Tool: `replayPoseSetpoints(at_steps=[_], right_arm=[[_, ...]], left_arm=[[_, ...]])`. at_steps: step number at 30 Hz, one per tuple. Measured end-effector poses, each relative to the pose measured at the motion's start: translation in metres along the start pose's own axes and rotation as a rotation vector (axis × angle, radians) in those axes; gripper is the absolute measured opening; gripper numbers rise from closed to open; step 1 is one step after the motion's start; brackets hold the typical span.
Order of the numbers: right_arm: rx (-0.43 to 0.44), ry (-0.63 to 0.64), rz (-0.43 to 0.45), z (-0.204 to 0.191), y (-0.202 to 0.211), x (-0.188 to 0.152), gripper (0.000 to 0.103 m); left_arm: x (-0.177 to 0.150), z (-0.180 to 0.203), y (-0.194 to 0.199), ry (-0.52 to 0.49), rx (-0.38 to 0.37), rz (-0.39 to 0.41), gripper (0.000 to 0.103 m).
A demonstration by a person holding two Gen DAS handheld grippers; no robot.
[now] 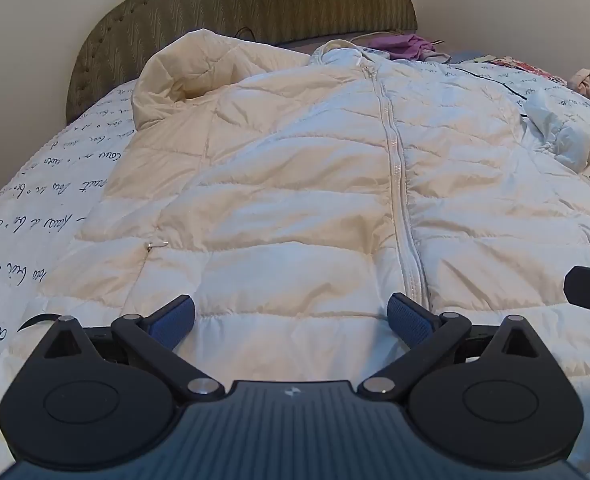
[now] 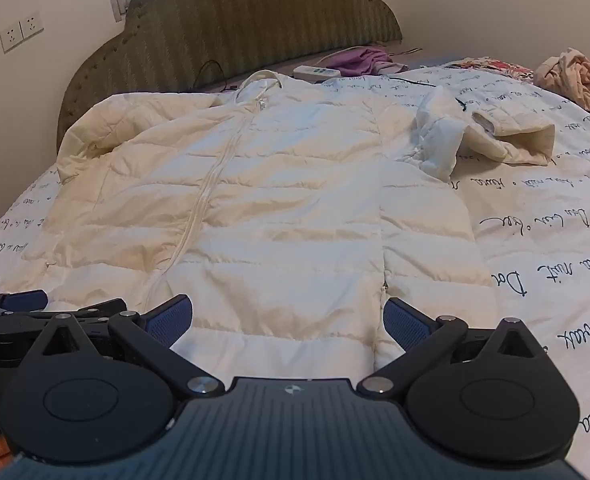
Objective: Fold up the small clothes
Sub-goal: 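Move the right tool toward the jacket sleeve lying beside the zipper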
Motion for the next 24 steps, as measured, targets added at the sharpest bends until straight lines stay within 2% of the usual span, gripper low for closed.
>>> replayPoseSetpoints(at_steps=[5, 8, 15, 20, 24], right_arm=[[-0.019, 0.054, 0.029, 0.004, 0.004, 0.002, 0.103], [-0.051, 0.108, 0.085, 0.017, 0.012, 0.002, 0.103], [-0.07, 0.187, 0.084, 0.027, 0.01, -0.008, 0.103], [-0.14, 0.294, 0.107, 0.028, 0.007, -0.016, 0.103], [-0.039, 0.139, 0.049, 0.04, 0.002, -0.016, 0.103]], left_arm=[[0.001, 0.0, 0.005, -0.019, 0.02, 0.01, 0.103], [0.002, 0.001, 0.008, -0.021, 0.024, 0.014, 0.103], [0.009, 0.007, 0.014, -0.017, 0.013, 0.019, 0.103], [0.007, 0.006, 0.013, -0.026, 0.016, 0.023, 0.103], [0.005, 0.005, 0.01, -0.011, 0.017, 0.016, 0.103]])
Point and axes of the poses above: each gripper's, at about its wrist camera, not at the fingertips, and y roughly against the way its jaws point, z to its right, x to its top, the point moved 7 cm from there along -y, roughly the way its jaws point, and after that the axes turned 8 degrees about -y, right-handed, at the moved point
